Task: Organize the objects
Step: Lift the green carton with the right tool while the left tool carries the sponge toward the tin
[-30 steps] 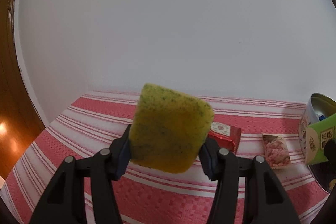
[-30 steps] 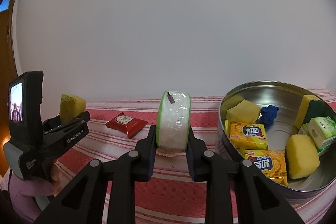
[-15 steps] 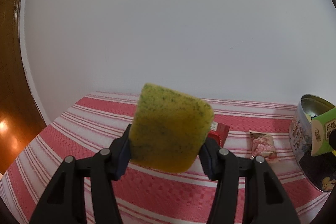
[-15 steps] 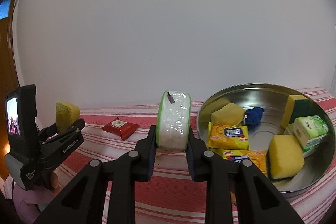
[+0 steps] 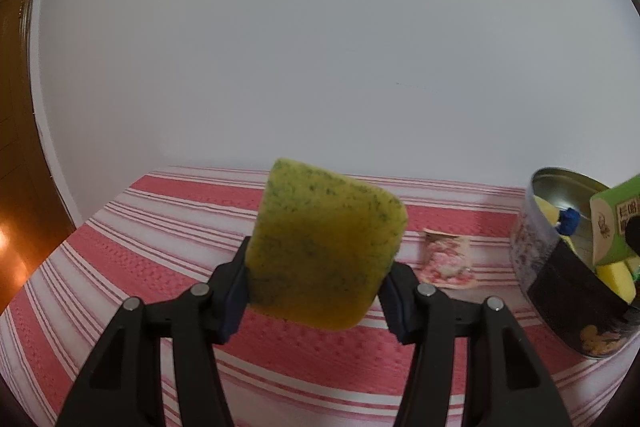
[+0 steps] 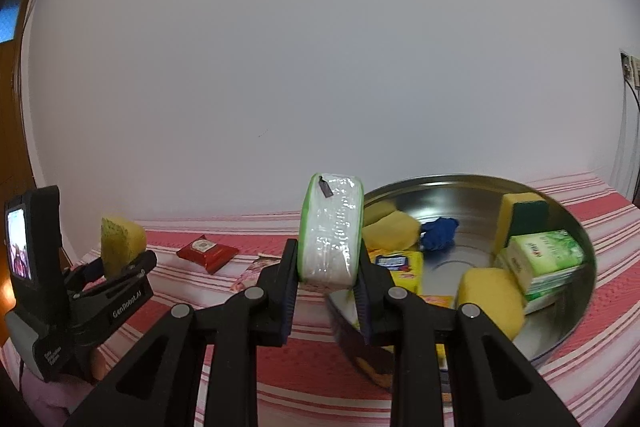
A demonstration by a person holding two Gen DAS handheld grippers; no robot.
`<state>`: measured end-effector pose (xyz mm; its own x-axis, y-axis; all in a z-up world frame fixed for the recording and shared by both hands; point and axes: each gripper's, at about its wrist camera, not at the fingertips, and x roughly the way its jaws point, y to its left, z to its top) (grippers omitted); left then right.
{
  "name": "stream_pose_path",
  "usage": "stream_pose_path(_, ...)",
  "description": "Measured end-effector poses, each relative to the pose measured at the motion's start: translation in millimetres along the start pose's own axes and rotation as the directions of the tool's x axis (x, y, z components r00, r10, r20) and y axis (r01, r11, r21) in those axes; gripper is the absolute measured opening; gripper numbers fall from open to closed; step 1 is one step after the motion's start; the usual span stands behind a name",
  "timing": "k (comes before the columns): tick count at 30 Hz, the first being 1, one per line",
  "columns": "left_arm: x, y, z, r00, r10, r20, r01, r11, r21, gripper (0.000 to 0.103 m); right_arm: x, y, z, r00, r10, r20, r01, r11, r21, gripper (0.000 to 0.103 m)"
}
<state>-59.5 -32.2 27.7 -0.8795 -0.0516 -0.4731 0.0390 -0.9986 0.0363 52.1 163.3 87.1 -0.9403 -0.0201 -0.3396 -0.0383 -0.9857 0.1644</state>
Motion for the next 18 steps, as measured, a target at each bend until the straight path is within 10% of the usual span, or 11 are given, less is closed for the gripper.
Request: stream_pose_path(18,-39.4,-64.5,14.3,0.991,-0.123,0.054,0.121,0.992,0.041,0.056,-21.4,-60.3,13.6,0.993,-0.092,0.077,0.089,0.995,0.038,0.027)
